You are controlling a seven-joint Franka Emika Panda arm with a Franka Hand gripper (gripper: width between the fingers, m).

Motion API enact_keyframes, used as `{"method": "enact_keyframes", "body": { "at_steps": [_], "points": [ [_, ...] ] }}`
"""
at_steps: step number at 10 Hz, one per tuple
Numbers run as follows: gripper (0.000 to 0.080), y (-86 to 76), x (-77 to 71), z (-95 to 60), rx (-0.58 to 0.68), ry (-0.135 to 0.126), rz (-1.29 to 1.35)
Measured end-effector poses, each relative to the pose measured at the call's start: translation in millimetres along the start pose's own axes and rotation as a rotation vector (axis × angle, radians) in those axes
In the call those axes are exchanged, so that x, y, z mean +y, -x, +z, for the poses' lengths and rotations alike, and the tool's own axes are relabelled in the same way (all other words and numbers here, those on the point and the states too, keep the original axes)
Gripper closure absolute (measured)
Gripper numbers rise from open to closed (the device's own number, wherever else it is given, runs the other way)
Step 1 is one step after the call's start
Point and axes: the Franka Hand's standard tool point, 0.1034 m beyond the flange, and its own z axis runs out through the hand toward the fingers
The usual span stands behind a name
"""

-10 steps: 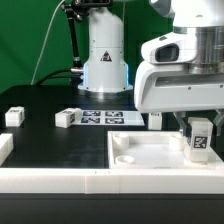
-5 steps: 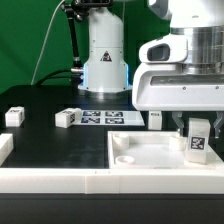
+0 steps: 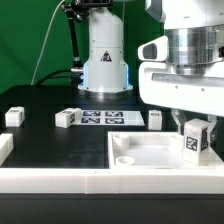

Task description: Assemble one leg

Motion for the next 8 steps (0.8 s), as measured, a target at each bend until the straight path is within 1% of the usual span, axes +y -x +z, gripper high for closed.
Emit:
{"method": "enact_keyframes", "body": {
  "at_steps": [1, 2, 3, 6, 7, 8],
  "points": [
    [0.0507, 1.5, 0.3, 0.4, 0.005, -0.009, 0.162],
    [0.0507, 2.5, -0.1, 0.9, 0.01, -0.01, 0.283],
    [0.0507, 1.4, -0.5, 1.0, 0.004, -0.02, 0.354],
    [0.0507, 0.2, -0.1, 1.0, -0.022, -0.03, 0.507],
    [0.0507, 1.9, -0.9, 1.1, -0.03, -0.032, 0.596],
    [0.0507, 1.9, -0.8, 1.2, -0.029, -0.032, 0.558]
  ]
}}
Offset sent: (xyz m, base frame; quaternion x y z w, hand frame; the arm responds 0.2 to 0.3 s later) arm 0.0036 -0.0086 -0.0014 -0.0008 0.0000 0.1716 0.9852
